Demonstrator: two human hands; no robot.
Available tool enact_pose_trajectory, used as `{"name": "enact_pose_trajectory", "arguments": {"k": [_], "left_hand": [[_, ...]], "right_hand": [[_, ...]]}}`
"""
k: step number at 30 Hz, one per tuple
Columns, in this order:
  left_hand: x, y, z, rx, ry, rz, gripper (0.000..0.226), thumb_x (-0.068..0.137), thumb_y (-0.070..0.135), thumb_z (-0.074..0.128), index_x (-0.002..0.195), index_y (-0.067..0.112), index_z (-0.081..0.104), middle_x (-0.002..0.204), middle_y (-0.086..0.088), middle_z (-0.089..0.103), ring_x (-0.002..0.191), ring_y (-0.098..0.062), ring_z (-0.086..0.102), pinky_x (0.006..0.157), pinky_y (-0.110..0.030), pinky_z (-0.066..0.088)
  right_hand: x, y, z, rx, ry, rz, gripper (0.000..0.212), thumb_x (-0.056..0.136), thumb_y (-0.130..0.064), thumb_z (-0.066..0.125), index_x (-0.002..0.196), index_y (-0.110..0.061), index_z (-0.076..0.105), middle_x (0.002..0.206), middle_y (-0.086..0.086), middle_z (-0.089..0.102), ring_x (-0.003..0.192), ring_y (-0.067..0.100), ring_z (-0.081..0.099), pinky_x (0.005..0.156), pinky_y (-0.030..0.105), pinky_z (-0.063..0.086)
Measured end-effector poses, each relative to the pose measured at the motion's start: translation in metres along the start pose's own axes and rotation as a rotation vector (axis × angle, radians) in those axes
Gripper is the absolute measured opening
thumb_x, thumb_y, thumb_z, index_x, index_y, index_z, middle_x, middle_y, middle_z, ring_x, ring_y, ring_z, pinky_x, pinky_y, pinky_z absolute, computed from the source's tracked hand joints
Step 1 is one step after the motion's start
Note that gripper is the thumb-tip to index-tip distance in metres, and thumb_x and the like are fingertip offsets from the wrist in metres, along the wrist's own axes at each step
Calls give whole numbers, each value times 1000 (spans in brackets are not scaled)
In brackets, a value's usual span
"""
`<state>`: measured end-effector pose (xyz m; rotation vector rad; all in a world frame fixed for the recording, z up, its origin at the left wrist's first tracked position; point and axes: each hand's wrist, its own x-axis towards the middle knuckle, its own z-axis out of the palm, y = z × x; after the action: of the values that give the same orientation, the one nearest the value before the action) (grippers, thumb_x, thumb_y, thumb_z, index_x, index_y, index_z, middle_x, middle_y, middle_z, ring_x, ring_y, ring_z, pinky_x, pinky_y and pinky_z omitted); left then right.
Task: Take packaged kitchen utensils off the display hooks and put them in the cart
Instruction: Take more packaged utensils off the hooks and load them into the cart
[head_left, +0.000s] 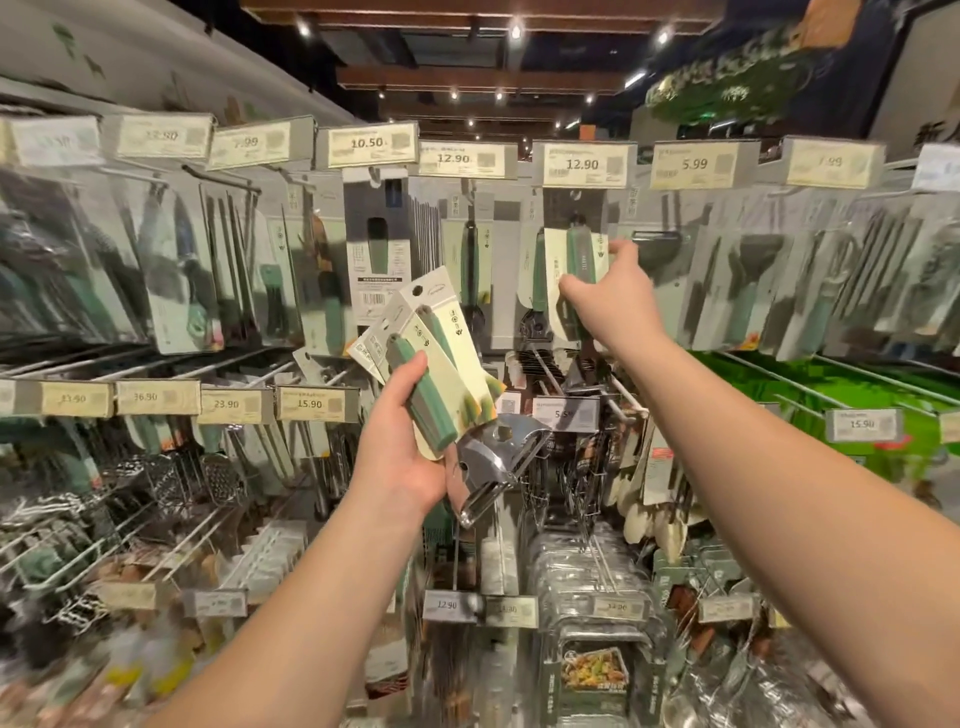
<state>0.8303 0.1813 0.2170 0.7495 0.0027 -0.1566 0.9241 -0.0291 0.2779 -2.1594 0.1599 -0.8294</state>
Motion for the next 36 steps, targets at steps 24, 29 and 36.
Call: {"name": "enact_pose_trajectory", "arguments": {"k": [24,29,36], "left_hand": [[1,32,-21,55,-79,-18,19,99,28,55,101,14,67,78,-17,76,71,-32,71,78,-40,57],[6,28,-14,28,-67,16,19,99,28,56,105,12,65,77,-16,75,73,-33,71,94,-50,51],[13,21,-8,24,-58,41,23,99,28,54,108,11,66,87,-19,75,75,-34,71,78,-42,58]], "right_hand": [[72,0,65,-163,40,243,52,89,-29,65,131,-6,47,118,12,61,93,28,67,77,41,61],[91,1,74,-227,-21,249,64,92,-30,67,139,1,38,135,18,51,122,33,55,102,41,49],[109,16,87,-85,-16,228,64,94,-30,66,146,-5,38,142,14,48,126,32,52,93,34,43]]}}
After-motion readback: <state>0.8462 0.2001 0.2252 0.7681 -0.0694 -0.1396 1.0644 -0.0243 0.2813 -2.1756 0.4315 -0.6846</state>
